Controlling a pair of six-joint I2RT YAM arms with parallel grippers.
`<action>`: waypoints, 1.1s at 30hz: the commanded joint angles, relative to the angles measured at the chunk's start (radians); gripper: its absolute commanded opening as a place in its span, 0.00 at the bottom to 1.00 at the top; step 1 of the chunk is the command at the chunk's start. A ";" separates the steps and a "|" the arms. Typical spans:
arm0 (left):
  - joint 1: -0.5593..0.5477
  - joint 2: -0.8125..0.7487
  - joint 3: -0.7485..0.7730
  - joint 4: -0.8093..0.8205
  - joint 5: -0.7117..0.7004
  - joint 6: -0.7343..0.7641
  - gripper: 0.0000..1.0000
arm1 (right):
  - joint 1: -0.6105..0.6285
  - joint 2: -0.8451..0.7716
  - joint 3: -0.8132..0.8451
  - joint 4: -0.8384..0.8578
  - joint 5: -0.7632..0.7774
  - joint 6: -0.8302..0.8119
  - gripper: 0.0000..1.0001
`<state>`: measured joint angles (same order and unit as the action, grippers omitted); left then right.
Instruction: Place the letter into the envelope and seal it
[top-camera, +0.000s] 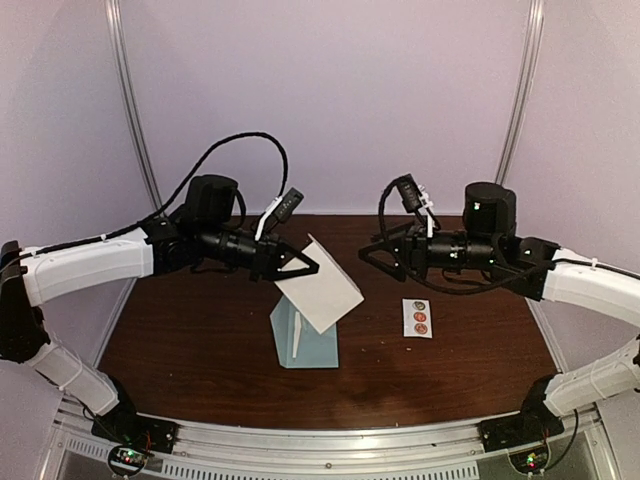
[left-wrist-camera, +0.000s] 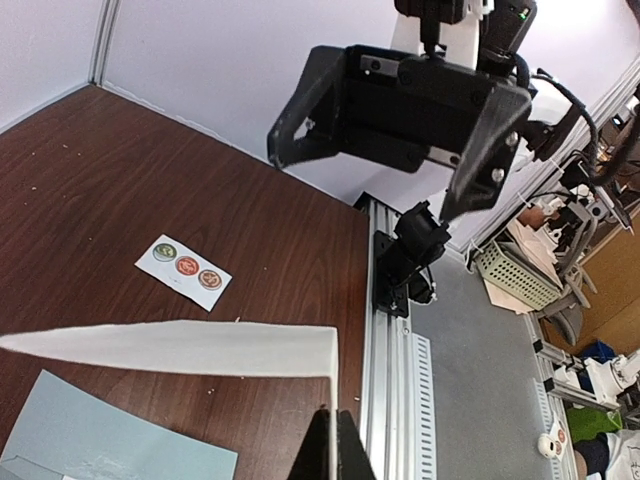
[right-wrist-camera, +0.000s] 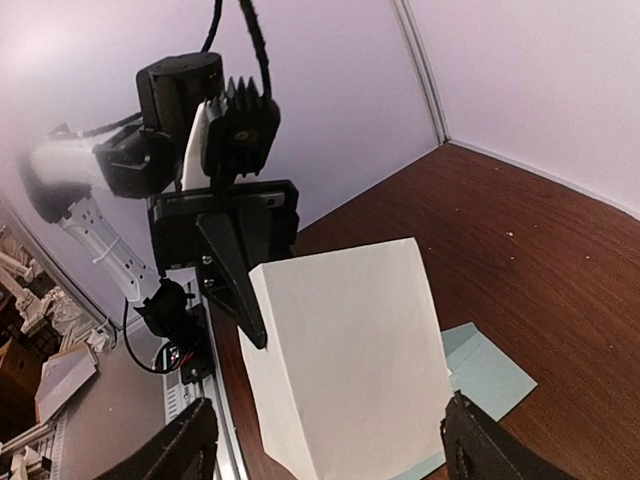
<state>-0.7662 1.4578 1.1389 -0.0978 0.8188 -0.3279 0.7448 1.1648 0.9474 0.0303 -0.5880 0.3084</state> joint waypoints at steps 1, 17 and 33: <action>-0.001 -0.006 0.011 0.055 0.054 0.002 0.00 | 0.082 0.081 0.057 -0.039 -0.029 -0.039 0.74; -0.002 -0.009 0.025 0.056 0.137 0.024 0.00 | 0.140 0.223 0.098 0.007 -0.099 -0.036 0.38; 0.009 -0.079 0.101 -0.144 -0.104 0.156 0.46 | 0.139 0.199 0.082 0.001 -0.106 -0.032 0.00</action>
<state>-0.7662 1.4433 1.1782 -0.1703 0.8364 -0.2478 0.8810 1.3830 1.0122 0.0254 -0.6907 0.2836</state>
